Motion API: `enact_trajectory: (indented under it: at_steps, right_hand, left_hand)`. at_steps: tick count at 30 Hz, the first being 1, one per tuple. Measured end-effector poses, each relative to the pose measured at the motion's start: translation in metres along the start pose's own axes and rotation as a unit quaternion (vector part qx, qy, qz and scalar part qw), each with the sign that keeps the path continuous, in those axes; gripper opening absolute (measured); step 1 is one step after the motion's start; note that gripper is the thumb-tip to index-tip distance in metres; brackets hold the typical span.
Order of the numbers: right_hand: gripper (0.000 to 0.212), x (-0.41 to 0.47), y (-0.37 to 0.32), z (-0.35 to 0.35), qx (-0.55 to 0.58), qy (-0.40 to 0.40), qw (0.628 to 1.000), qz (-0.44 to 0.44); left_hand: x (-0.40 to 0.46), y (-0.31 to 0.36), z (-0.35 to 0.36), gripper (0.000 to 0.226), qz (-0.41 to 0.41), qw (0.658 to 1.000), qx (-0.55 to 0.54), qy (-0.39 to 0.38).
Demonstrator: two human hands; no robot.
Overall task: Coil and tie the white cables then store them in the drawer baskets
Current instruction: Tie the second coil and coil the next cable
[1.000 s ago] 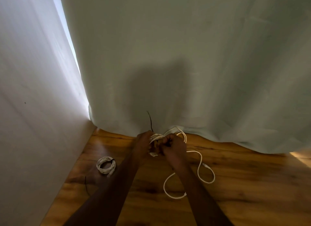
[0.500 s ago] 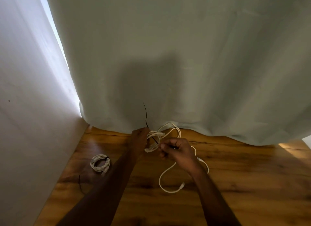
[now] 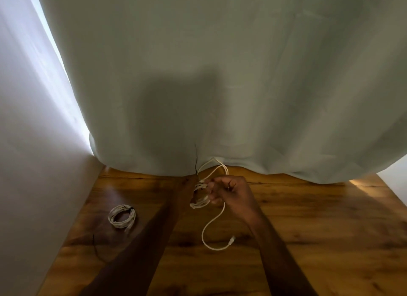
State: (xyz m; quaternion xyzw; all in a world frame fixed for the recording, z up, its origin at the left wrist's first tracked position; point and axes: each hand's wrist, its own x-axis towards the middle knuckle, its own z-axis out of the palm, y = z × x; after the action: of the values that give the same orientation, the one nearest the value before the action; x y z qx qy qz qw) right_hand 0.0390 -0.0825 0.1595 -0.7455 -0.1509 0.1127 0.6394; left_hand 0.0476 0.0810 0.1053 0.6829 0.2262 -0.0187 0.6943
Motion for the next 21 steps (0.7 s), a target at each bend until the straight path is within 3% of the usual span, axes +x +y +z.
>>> enact_trajectory:
  at_steps: [3, 6, 10, 16, 21]
  right_hand:
    - [0.012, 0.009, 0.002, -0.002, -0.003, 0.077, 0.997, -0.017]
    - [0.014, 0.017, 0.005, -0.004, 0.004, 0.084, 0.996, 0.017]
    - [0.014, 0.022, 0.019, -0.005, -0.014, 0.124, 0.991, 0.048]
    - [0.010, 0.026, 0.021, -0.009, -0.061, 0.190, 0.979, 0.032]
    - [0.010, 0.029, 0.024, -0.013, -0.073, 0.192, 0.978, 0.033]
  left_hand:
    - [-0.004, -0.003, 0.003, 0.016, 0.020, 0.998, 0.038, -0.047]
    - [-0.011, -0.001, 0.007, 0.024, 0.007, 0.995, 0.016, -0.099]
    - [-0.013, -0.002, 0.011, 0.027, 0.028, 0.983, 0.069, -0.165]
    - [-0.015, 0.004, 0.019, 0.016, 0.051, 0.989, 0.020, -0.136]
    - [-0.015, 0.008, 0.023, 0.013, 0.084, 0.983, 0.010, -0.166]
